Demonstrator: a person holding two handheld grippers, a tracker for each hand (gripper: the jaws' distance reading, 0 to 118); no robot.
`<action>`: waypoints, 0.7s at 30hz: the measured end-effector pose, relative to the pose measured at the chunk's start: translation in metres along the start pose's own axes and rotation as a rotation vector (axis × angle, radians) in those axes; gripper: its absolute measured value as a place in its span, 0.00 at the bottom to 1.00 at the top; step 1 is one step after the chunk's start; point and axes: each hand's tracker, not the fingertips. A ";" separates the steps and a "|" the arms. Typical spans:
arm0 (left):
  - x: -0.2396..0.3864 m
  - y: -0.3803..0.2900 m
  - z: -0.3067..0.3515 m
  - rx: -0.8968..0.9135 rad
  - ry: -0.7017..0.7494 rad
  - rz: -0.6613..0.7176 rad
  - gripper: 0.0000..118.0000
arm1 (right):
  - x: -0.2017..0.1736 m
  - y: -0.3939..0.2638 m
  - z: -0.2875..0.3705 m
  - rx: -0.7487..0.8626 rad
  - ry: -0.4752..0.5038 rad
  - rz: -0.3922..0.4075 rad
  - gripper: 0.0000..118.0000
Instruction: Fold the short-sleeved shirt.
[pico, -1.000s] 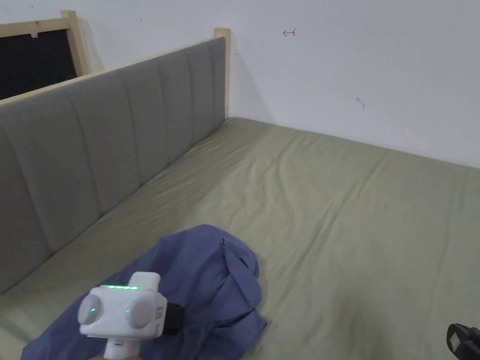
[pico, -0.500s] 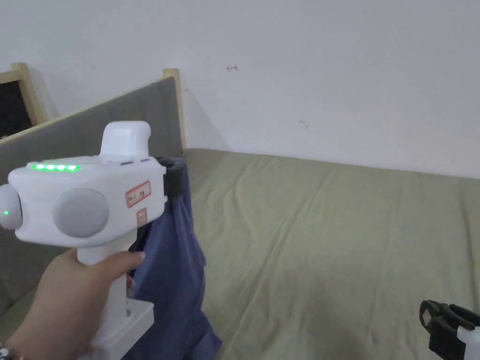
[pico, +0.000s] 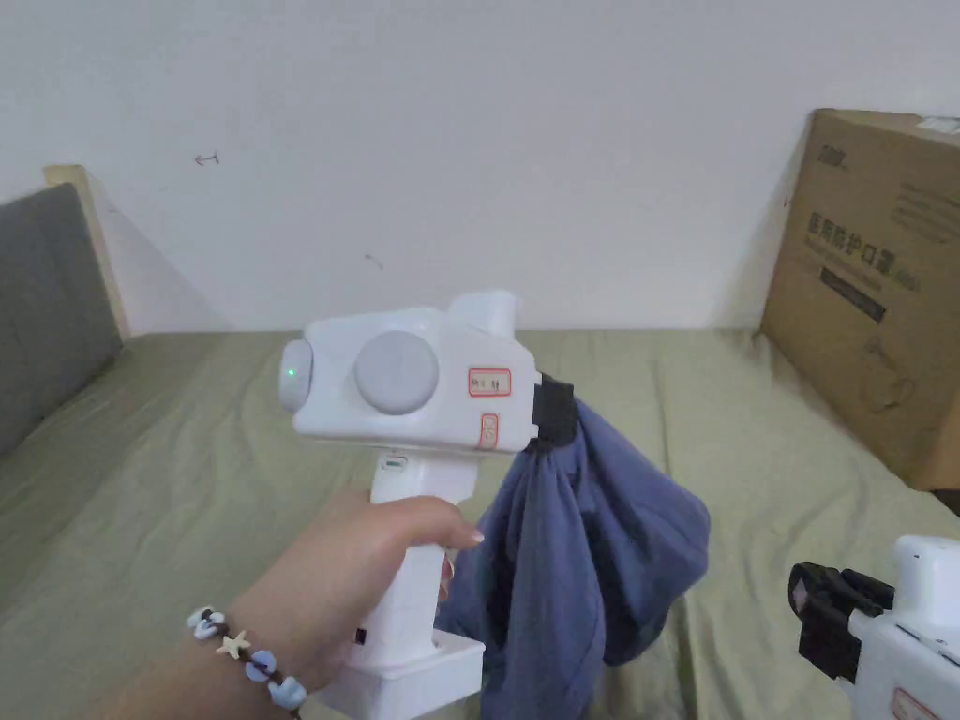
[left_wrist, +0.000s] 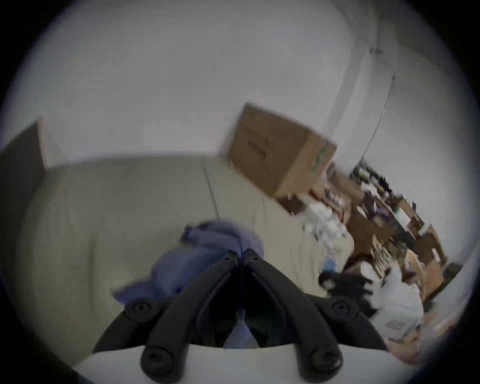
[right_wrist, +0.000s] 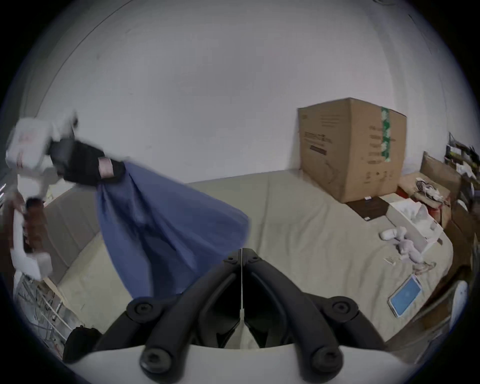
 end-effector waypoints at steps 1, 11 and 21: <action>-0.002 -0.011 -0.026 -0.085 -0.030 0.040 0.13 | 0.011 -0.004 -0.004 -0.013 -0.012 -0.017 0.00; -0.038 -0.073 -0.106 -0.268 -0.122 0.256 0.88 | 0.040 -0.025 -0.014 -0.066 -0.045 -0.072 0.00; -0.067 -0.112 0.102 0.454 0.286 0.023 0.15 | 0.029 -0.012 0.000 0.061 -0.069 -0.095 0.00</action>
